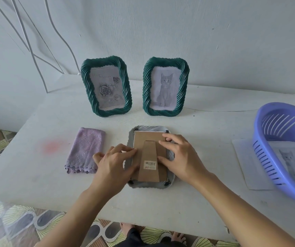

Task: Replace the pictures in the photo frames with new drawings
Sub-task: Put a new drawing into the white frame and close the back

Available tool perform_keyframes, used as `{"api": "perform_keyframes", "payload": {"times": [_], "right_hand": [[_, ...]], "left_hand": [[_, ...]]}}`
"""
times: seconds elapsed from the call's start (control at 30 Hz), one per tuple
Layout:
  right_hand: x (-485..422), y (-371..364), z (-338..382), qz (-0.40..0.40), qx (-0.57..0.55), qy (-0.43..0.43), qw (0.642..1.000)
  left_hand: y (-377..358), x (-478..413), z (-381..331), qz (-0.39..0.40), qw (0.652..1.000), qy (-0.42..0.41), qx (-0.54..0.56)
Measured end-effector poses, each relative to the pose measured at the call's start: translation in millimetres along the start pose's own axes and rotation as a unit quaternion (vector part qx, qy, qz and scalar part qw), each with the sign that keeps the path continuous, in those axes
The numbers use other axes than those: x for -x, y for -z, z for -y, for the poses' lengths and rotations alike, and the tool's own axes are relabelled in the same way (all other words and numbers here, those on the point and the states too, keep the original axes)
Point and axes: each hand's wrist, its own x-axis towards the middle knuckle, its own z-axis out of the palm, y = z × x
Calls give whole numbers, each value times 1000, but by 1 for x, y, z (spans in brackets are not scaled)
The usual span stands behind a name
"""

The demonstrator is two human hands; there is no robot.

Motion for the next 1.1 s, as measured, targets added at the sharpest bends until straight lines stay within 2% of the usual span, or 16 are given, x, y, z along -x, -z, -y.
{"api": "perform_keyframes", "payload": {"times": [0.17, 0.3, 0.37, 0.67, 0.77, 0.93, 1.1], "right_hand": [[-2, 0, 2, -6, 14, -7, 1000], [-10, 5, 0, 23, 60, -1, 998], [-14, 6, -1, 45, 66, 5, 997], [-25, 15, -6, 76, 75, 21, 994], [-25, 17, -6, 80, 59, 9, 995], [-31, 32, -12, 134, -9, -27, 991], [-40, 39, -28, 46, -83, -62, 994]], "left_hand": [[4, -9, 1, -9, 999, -27, -45], [17, -36, 7, 100, 987, -85, -94], [18, -51, 5, 131, 982, -96, -92], [-2, -69, -11, 114, 973, -127, -155], [-1, -70, -13, 119, 969, -136, -167], [4, -70, -17, 135, 961, -130, -202], [2, -70, -20, 136, 965, -115, -193]]}}
